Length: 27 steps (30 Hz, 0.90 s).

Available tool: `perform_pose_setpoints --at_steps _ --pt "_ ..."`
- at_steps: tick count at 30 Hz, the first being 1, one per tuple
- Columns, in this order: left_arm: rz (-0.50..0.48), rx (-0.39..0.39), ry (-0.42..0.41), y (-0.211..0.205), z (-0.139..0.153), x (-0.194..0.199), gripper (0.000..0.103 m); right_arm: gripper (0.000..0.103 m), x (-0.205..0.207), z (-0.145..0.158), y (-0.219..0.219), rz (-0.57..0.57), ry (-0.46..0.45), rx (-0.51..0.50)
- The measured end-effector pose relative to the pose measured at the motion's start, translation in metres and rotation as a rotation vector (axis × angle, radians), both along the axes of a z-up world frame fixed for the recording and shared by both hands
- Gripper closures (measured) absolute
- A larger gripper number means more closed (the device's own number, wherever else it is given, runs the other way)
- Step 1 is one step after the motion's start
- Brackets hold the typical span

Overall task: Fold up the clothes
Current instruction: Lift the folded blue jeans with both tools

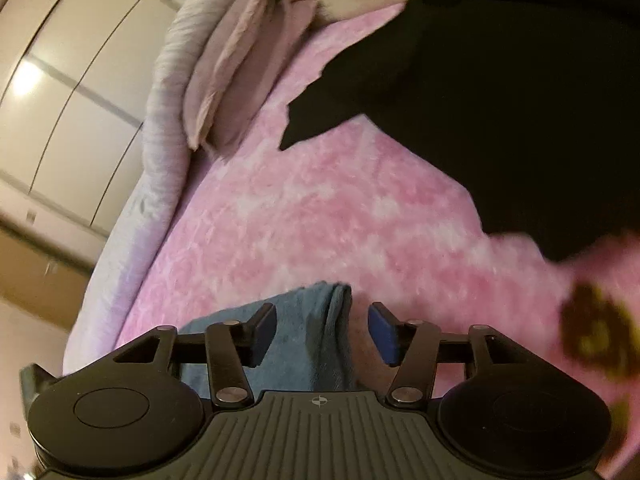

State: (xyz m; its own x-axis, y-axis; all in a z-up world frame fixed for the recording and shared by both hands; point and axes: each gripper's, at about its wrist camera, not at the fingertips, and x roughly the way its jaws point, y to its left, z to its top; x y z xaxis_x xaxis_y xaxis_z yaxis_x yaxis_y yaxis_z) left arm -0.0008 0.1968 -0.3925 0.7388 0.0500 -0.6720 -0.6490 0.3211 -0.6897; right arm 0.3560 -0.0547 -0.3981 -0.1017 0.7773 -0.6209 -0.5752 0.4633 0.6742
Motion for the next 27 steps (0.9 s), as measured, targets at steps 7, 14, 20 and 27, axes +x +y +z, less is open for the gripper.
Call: perform_pose_setpoints --at_steps 7,14,20,27 --pt "-0.047 0.026 0.053 -0.003 -0.008 0.018 0.081 0.048 0.021 -0.035 0.043 0.199 0.084 0.064" --pt "-0.054 0.017 0.052 -0.001 -0.007 0.023 0.081 0.076 -0.003 -0.007 0.048 0.243 -0.075 -0.003" --pt "-0.113 0.068 0.050 -0.001 0.006 0.042 0.081 0.080 -0.017 0.025 0.006 0.070 -0.058 -0.102" --pt "-0.150 0.063 0.053 -0.007 0.004 0.051 0.081 0.080 -0.036 0.033 0.004 0.063 -0.200 -0.113"
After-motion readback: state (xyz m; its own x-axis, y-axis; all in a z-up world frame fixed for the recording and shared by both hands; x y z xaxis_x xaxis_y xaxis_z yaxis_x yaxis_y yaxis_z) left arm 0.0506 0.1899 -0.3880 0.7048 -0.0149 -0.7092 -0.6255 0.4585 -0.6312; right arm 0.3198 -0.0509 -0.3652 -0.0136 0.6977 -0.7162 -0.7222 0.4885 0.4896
